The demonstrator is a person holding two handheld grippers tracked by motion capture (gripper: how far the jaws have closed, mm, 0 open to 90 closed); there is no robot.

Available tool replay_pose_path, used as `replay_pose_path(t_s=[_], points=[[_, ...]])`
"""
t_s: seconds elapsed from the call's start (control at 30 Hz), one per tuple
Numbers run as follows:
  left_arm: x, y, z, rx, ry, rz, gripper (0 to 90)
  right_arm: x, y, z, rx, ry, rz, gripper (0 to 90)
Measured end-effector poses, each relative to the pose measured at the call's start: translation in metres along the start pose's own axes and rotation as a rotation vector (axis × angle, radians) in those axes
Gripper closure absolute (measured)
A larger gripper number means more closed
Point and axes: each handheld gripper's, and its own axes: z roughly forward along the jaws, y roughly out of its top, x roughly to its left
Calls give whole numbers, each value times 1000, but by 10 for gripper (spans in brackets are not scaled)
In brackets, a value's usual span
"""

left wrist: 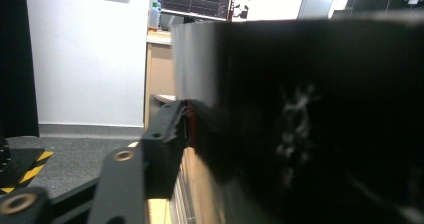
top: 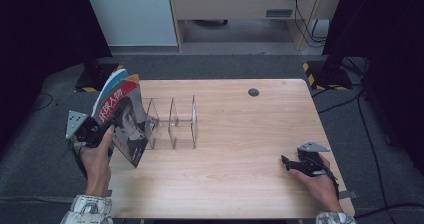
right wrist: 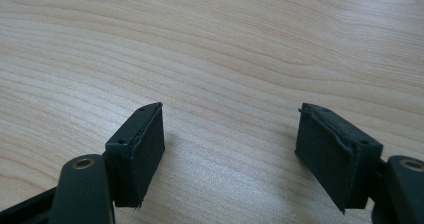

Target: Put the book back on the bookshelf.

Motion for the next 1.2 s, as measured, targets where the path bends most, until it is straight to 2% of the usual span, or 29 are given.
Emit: replay_pose_path(t_s=[0.4,0.5,0.57,0.67,0.93,1.2], points=[[-1,0,-2,17,8,19,213,0,0,0,0,0,-2,267],[-3,0,-4,26,-3,13,162,0,0,0,1,0,-3,263],[-4,0,-4,25,0,24,155,0,0,0,1,0,-4,263],[-4,0,-3,21,0,5,155,0,0,0,1,0,-2,262],[-3,-1,-10,29,0,12,151,0,0,0,2,1,-3,259],[-5,-5,-22,57,-10,18,75,1,0,1,2,2,-7,250]])
